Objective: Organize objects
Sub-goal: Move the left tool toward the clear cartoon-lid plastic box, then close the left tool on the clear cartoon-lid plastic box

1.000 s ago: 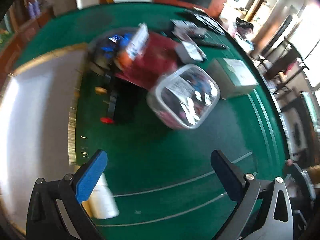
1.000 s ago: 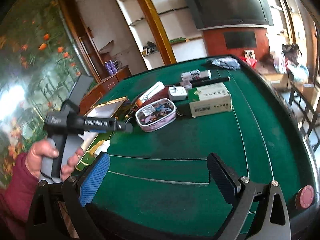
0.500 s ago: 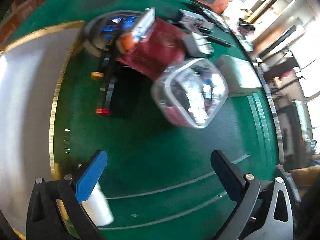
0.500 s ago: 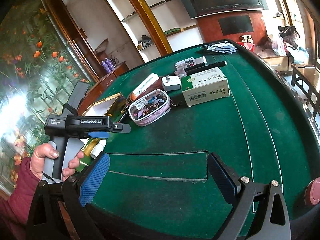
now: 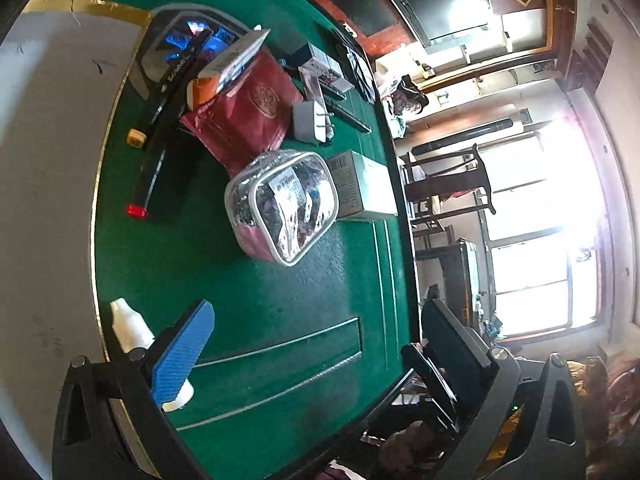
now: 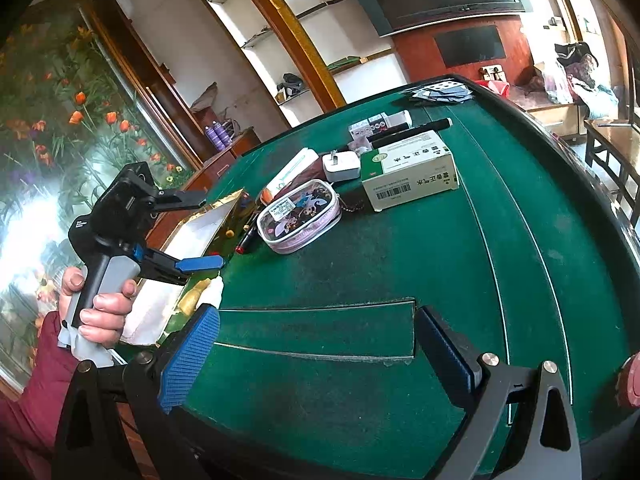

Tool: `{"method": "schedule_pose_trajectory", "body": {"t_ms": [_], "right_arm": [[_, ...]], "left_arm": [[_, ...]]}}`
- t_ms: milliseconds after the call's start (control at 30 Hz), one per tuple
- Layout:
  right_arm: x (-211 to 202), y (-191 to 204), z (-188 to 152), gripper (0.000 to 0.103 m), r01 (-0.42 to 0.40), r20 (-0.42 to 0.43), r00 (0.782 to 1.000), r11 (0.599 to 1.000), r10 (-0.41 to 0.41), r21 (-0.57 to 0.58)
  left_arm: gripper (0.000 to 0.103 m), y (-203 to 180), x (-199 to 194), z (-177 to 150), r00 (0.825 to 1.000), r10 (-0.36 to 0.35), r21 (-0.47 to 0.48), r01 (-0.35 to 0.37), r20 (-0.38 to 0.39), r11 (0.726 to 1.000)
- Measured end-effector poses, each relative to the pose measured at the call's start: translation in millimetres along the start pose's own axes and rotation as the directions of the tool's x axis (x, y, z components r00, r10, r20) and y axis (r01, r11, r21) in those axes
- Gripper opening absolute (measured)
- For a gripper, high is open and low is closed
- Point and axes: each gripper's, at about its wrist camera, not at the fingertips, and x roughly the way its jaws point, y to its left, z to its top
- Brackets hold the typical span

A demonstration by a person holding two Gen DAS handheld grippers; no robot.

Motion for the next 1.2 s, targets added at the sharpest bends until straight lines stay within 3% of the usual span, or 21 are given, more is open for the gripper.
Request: {"method": "schedule_pose_trajectory", "body": {"t_ms": [100, 167, 200, 233, 300, 433, 533, 633, 667, 700, 733, 800, 833, 900, 1000, 1133, 1200], "right_arm": [[0, -2, -1, 0.1, 0.004, -0.001, 1.0, 1.0, -0.004, 0.001], [1, -4, -1, 0.1, 0.005, -0.003, 1.0, 1.0, -0.005, 0.006], [1, -4, -1, 0.1, 0.007, -0.005, 1.0, 1.0, -0.007, 0.01], [2, -5, 0, 0.1, 0.009, -0.006, 1.0, 1.0, -0.009, 0.012], [1, -6, 1, 0.1, 0.017, -0.005, 1.0, 1.0, -0.017, 0.012], [-3, -8, 3, 0.1, 0.033, 0.004, 0.999, 0.999, -0.033, 0.012], [-5, -11, 3, 0.1, 0.044, 0.004, 0.999, 0.999, -0.044, 0.014], [-6, -14, 4, 0.1, 0.053, 0.0, 0.999, 0.998, -0.053, 0.019], [-6, -15, 4, 0.1, 0.054, -0.001, 0.999, 0.998, -0.054, 0.02], [-6, -15, 4, 0.1, 0.057, -0.001, 0.998, 0.998, -0.057, 0.019], [-7, -15, 4, 0.1, 0.059, 0.0, 0.998, 0.998, -0.059, 0.017], [-7, -16, 5, 0.1, 0.064, 0.001, 0.998, 0.998, -0.064, 0.012], [-8, -17, 6, 0.1, 0.065, 0.002, 0.998, 0.998, -0.065, 0.012], [-7, -20, 8, 0.1, 0.068, 0.0, 0.998, 0.997, -0.068, 0.019], [-5, -23, 10, 0.1, 0.072, -0.002, 0.997, 0.997, -0.072, 0.027], [-9, -26, 12, 0.1, 0.079, 0.006, 0.997, 0.996, -0.079, 0.036], [-13, -29, 13, 0.1, 0.087, 0.013, 0.996, 0.995, -0.088, 0.048]], "left_arm": [[0.103, -12, 0, 0, 0.995, 0.09, 0.035, -0.092, 0.046, 0.995], [0.103, -27, 2, -3, 0.969, 0.227, 0.099, -0.236, 0.098, 0.967], [0.103, -36, 4, -6, 0.947, 0.293, 0.141, -0.31, 0.129, 0.94], [0.103, -47, 9, -10, 0.913, 0.37, 0.199, -0.4, 0.171, 0.895], [0.103, -71, 26, -17, 0.841, 0.476, 0.31, -0.538, 0.258, 0.784], [0.103, -87, 56, -18, 0.81, 0.515, 0.408, -0.586, 0.281, 0.7], [0.103, -85, 75, -4, 0.758, 0.55, 0.43, -0.652, 0.352, 0.625], [0.103, -80, 98, 12, 0.732, 0.584, 0.448, -0.679, 0.351, 0.581], [0.102, -77, 104, 15, 0.738, 0.586, 0.448, -0.671, 0.334, 0.59], [0.102, -73, 108, 17, 0.765, 0.574, 0.45, -0.64, 0.293, 0.623], [0.1, -70, 112, 15, 0.823, 0.529, 0.457, -0.56, 0.208, 0.692], [0.09, -69, 113, 8, 0.897, 0.432, 0.463, -0.422, 0.09, 0.779], [0.088, -70, 113, 5, 0.915, 0.4, 0.461, -0.375, 0.048, 0.804], [0.088, -75, 111, 1, 0.906, 0.416, 0.462, -0.404, 0.082, 0.79], [0.088, -85, 109, 4, 0.85, 0.481, 0.454, -0.523, 0.215, 0.721], [0.089, -98, 124, 1, 0.845, 0.489, 0.473, -0.53, 0.218, 0.704], [0.092, -104, 138, 2, 0.815, 0.528, 0.474, -0.573, 0.241, 0.668]]}}
